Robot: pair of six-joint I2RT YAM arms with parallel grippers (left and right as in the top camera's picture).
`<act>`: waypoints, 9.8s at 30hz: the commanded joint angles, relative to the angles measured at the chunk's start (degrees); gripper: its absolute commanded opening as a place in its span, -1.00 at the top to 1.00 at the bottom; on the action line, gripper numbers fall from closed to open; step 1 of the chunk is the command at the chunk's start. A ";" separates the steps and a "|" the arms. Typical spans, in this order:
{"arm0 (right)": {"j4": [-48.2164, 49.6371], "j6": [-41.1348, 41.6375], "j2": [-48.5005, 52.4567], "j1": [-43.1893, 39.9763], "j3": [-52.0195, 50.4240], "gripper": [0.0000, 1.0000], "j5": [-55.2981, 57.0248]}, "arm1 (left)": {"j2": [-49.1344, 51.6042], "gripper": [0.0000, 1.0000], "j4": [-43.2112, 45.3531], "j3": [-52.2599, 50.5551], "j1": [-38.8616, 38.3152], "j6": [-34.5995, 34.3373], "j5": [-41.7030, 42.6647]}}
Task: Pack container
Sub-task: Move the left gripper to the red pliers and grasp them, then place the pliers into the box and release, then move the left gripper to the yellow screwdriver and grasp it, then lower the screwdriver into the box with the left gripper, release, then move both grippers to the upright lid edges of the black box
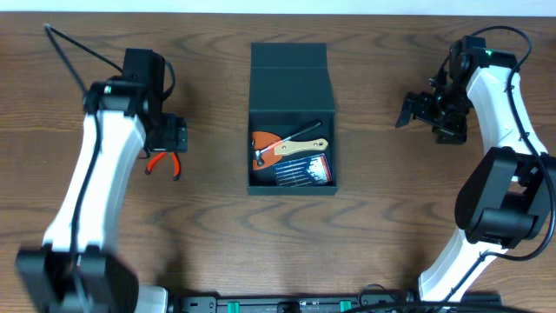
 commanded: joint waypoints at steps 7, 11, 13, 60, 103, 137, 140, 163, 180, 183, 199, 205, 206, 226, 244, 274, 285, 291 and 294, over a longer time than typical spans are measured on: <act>0.02 0.42 0.02 0.59 0.00 -0.98 -0.63 | 17.00 -0.05 1.60 -0.26 0.48 0.11 7.78; 0.00 0.42 0.02 0.57 0.00 -0.98 -0.61 | 20.79 0.04 2.12 -0.26 0.48 0.09 7.78; 0.02 0.42 0.02 0.57 0.00 -0.98 -0.61 | 22.12 0.10 2.73 -0.28 0.48 -0.11 7.78; 0.22 0.42 0.02 0.57 0.00 -0.98 -0.59 | 15.45 0.89 -1.62 4.39 -0.46 3.89 7.76; -0.85 0.37 0.02 0.57 0.00 -0.98 -0.59 | 20.52 0.35 5.57 7.69 -37.53 27.96 7.56; 0.02 0.42 0.02 0.57 0.00 -0.98 -0.61 | 4.79 -0.61 -7.23 10.03 18.56 13.64 6.08; 0.31 0.42 0.02 0.57 0.00 -0.98 -0.61 | 7.87 -0.61 -5.16 9.99 20.11 14.84 6.03; 1.66 0.39 0.02 0.57 0.00 -0.99 4.42 | 27.87 0.04 1.11 9.99 24.33 16.85 6.08; 1.27 0.42 0.02 0.57 0.00 -0.98 4.98 | 30.49 0.04 4.48 9.07 24.33 18.23 6.05; 0.87 0.42 0.02 0.57 0.00 -0.99 4.98 | 30.60 0.04 5.73 8.28 24.37 18.64 6.05; -1.33 0.42 0.02 0.57 0.00 -0.99 5.01 | 30.73 0.89 6.95 6.36 24.30 19.04 6.29; -1.46 0.42 0.02 0.57 0.00 -0.98 4.98 | 29.03 0.89 4.33 9.25 23.71 19.02 13.44; -1.51 0.42 0.02 0.57 0.00 -0.99 4.98 | 28.15 0.89 3.15 10.75 23.08 19.02 14.60; -1.57 0.42 0.02 0.57 0.00 -0.98 4.94 | 7.98 0.89 -4.79 25.18 -24.26 44.33 14.69; -3.15 0.42 0.02 0.57 0.00 -0.98 4.98 | 26.75 0.87 -6.29 21.40 -35.01 58.25 14.62; 15.34 1.07 0.07 1.86 -0.02 0.97 -22.03 | 1.60 -0.97 4.83 24.24 -12.02 20.15 11.63; 28.81 1.77 3.91 7.10 -0.02 0.98 -26.29 | 20.70 0.89 12.52 23.93 10.97 3.17 49.40; 33.42 5.64 8.20 9.11 -0.02 0.98 -29.09 | 30.38 0.89 17.25 23.93 11.30 2.45 58.58; 36.83 6.21 11.04 9.29 -0.02 0.98 -34.32 | 34.05 0.89 18.27 23.93 10.64 2.54 62.31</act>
